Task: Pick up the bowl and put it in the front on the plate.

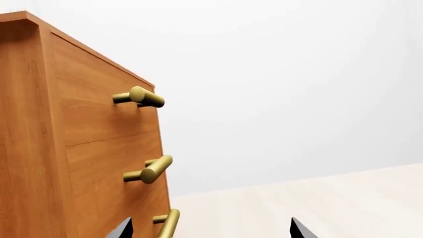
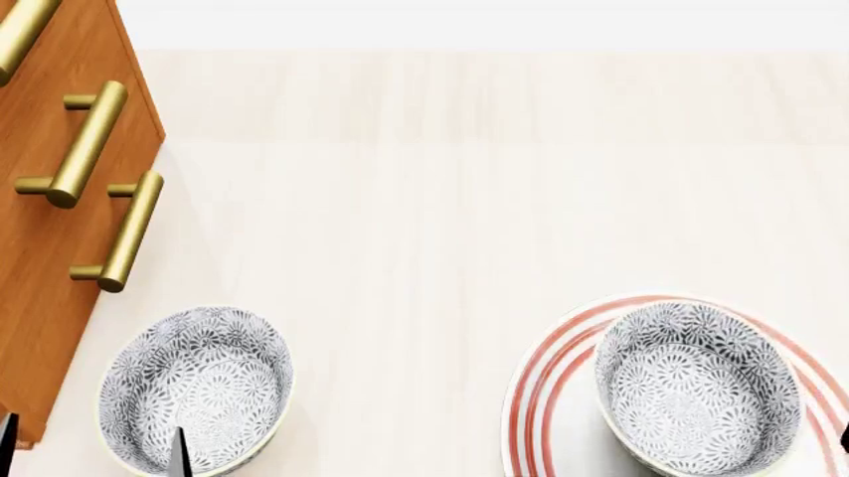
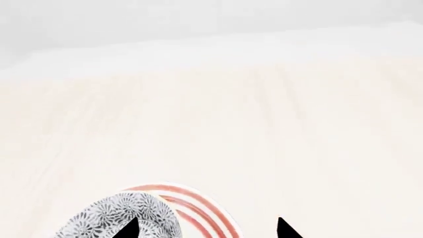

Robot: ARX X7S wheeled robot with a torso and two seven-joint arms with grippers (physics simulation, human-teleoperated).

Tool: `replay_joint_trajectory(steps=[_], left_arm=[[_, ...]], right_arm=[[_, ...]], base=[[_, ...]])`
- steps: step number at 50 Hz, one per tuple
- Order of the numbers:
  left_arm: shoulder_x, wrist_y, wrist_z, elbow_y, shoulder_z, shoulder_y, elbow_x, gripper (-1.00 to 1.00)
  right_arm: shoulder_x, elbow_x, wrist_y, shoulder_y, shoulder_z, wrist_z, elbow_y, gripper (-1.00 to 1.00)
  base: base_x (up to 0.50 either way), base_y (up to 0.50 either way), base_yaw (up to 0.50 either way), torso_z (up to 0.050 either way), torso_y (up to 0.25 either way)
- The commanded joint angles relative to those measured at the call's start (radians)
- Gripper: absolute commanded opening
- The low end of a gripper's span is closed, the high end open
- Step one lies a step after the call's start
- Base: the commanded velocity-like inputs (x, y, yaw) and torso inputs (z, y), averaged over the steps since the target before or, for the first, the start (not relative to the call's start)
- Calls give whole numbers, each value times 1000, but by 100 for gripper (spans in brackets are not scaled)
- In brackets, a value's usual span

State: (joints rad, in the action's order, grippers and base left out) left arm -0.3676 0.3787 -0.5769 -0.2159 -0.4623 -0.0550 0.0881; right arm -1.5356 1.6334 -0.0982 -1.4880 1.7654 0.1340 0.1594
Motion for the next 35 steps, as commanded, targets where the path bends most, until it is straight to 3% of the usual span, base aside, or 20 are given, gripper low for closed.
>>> replay_joint_trajectory(steps=[1, 5, 6, 8, 9, 11, 17, 19, 21, 25, 35], left_arm=[[-6, -12, -12, -31, 12, 1, 6, 100], [-11, -12, -27, -54, 31, 1, 12, 100], [-13, -13, -34, -64, 40, 1, 15, 100], [-18, -1, -49, -84, 55, -4, 23, 100], [-21, -3, -50, -92, 58, -6, 24, 100], [-25, 0, -53, -106, 61, -12, 27, 100], [-35, 14, -66, -117, 70, -29, 41, 100], [-38, 21, -71, -121, 72, -36, 49, 100], [-43, 24, -76, -134, 78, -43, 54, 100], [-52, 37, -89, -143, 91, -54, 65, 100], [-85, 71, -133, -187, 151, -86, 102, 100]], right_arm=[[-35, -210, -457, 129, 125, 9, 133, 100], [-35, -280, -830, 245, 241, 14, 165, 100], [-35, -373, -947, 272, 267, 85, 162, 100], [-35, -570, -949, 241, 234, 274, 210, 100], [-34, -575, -949, 268, 249, 270, 220, 100], [55, -555, -949, 568, -51, 244, 182, 100], [287, -820, -947, 1468, -951, 182, 83, 100], [354, -753, -948, 1768, -1251, 69, 100, 100], [419, -769, -945, 1834, -1359, 30, 90, 100], [488, -814, -936, 1859, -1447, 18, 95, 100], [563, -822, -915, 1871, -1488, -50, 88, 100]], base=[[0, 0, 0, 0, 0], [0, 0, 0, 0, 0], [0, 0, 0, 0, 0], [0, 0, 0, 0, 0], [0, 0, 0, 0, 0], [0, 0, 0, 0, 0], [0, 0, 0, 0, 0], [0, 0, 0, 0, 0], [0, 0, 0, 0, 0], [0, 0, 0, 0, 0], [0, 0, 0, 0, 0]])
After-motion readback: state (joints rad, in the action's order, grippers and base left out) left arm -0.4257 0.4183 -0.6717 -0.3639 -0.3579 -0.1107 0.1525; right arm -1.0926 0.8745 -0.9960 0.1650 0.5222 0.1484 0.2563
